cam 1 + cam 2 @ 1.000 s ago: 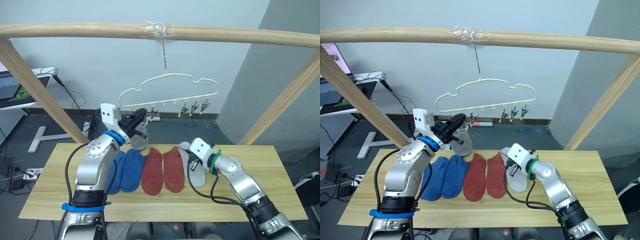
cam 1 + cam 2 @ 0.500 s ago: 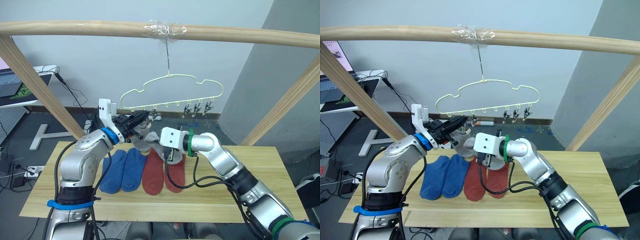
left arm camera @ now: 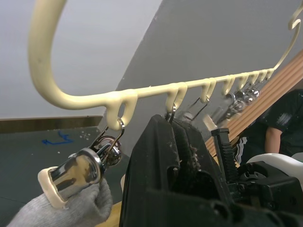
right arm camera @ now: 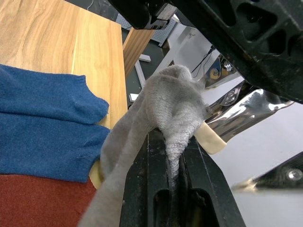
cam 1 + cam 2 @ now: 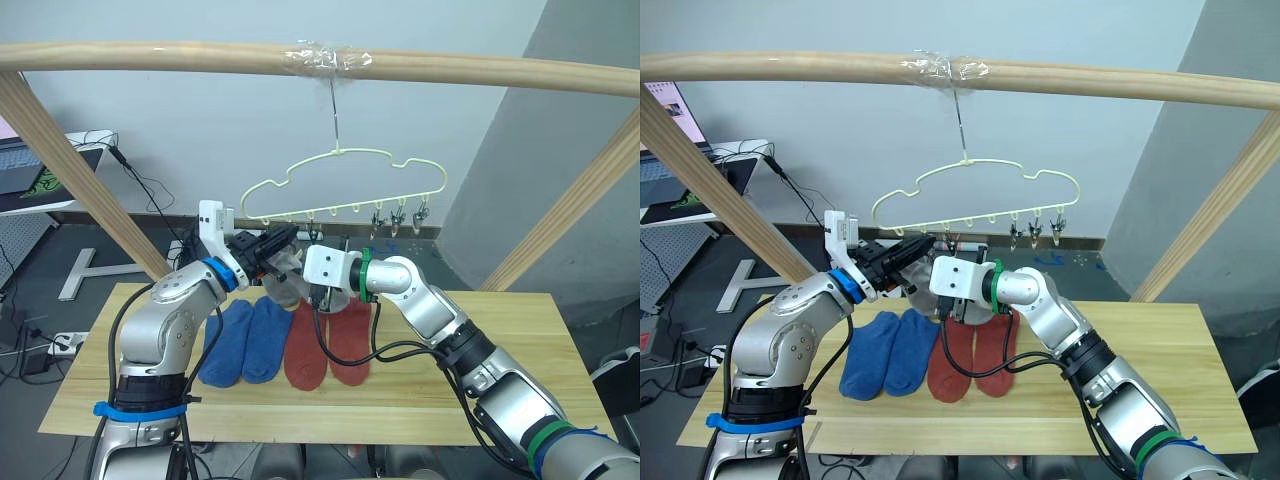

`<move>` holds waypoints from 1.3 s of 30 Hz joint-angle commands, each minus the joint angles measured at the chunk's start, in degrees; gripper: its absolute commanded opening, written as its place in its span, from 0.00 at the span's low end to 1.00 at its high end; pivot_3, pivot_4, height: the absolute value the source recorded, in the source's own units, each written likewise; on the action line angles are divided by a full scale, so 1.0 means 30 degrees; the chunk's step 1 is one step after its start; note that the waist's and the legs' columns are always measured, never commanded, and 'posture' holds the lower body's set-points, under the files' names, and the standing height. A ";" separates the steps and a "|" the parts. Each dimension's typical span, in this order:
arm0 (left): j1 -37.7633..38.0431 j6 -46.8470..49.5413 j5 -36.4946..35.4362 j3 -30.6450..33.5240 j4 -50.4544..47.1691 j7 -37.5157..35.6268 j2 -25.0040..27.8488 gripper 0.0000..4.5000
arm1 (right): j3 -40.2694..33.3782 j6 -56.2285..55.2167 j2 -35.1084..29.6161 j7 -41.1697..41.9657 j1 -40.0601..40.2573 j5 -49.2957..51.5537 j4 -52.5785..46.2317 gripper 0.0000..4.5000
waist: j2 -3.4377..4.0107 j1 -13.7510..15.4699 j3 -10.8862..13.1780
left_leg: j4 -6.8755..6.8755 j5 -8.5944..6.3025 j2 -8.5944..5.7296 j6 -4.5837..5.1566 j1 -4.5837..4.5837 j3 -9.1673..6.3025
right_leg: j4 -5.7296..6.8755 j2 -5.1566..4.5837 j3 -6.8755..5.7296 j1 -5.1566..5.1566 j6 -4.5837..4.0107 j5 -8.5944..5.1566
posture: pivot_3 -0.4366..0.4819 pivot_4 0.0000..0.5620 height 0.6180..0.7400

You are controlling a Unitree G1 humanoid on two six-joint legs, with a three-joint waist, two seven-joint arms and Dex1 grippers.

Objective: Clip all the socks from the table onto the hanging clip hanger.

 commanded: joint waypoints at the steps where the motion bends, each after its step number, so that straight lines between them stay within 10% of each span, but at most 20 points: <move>1: 0.0181 -0.0395 0.0079 -0.0043 -0.0700 -0.0296 0.0285 0.00 | -0.0631 -0.0396 0.0317 -0.0246 -0.0441 0.0168 -0.0615 0.01 | 0.0000 -0.0001 0.0000 | 0.0000 0.0000 0.0000 0.0000 0.0000 -0.0001 | 0.0001 0.0000 -0.0001 0.0000 0.0000 0.0000 | 0.53 0.25 0.75; 6: 0.0314 0.0194 -0.0789 0.0304 -0.0645 -0.0459 0.0227 0.00 | -0.0596 -0.0327 0.0478 -0.0311 -0.0495 0.0035 -0.0513 0.01 | 0.0000 0.0000 0.0000 | 0.0000 0.0000 0.0000 0.0000 0.0001 0.0000 | 0.0001 0.0000 -0.0001 -0.0001 0.0000 0.0000 | 0.53 0.25 0.75; 14: 0.0871 -0.0378 -0.0197 0.0246 -0.1159 -0.0675 0.0860 0.57 | -0.0819 -0.0084 0.0770 -0.0760 -0.0243 0.0177 -0.0312 0.06 | 0.0001 0.0007 0.0000 | -0.0001 0.0000 0.0002 0.0000 -0.0004 -0.0008 | 0.0003 -0.0001 -0.0005 -0.0006 -0.0001 0.0000 | 0.54 0.25 0.75; 21: 0.1285 -0.0336 -0.0339 0.0727 -0.1282 -0.0667 0.1208 0.57 | -0.0910 0.0220 0.0847 -0.1013 -0.0320 -0.0158 -0.0096 0.58 | 0.0000 0.0028 0.0000 | 0.0000 0.0000 0.0000 -0.0001 -0.0005 -0.0009 | 0.0008 -0.0002 -0.0009 -0.0006 -0.0003 0.0000 | 0.55 0.25 0.75; 39: 0.4390 -0.3211 0.1764 0.0647 -0.1458 -0.1975 0.3205 0.57 | -0.1574 0.2776 -0.1652 0.0223 0.3917 0.0582 -0.5570 0.58 | 0.0000 0.0223 0.0000 | -0.0011 0.0000 -0.0004 -0.0002 -0.0013 -0.0008 | 0.0004 -0.0015 -0.0015 -0.0017 -0.0020 -0.0013 | 0.57 0.23 0.75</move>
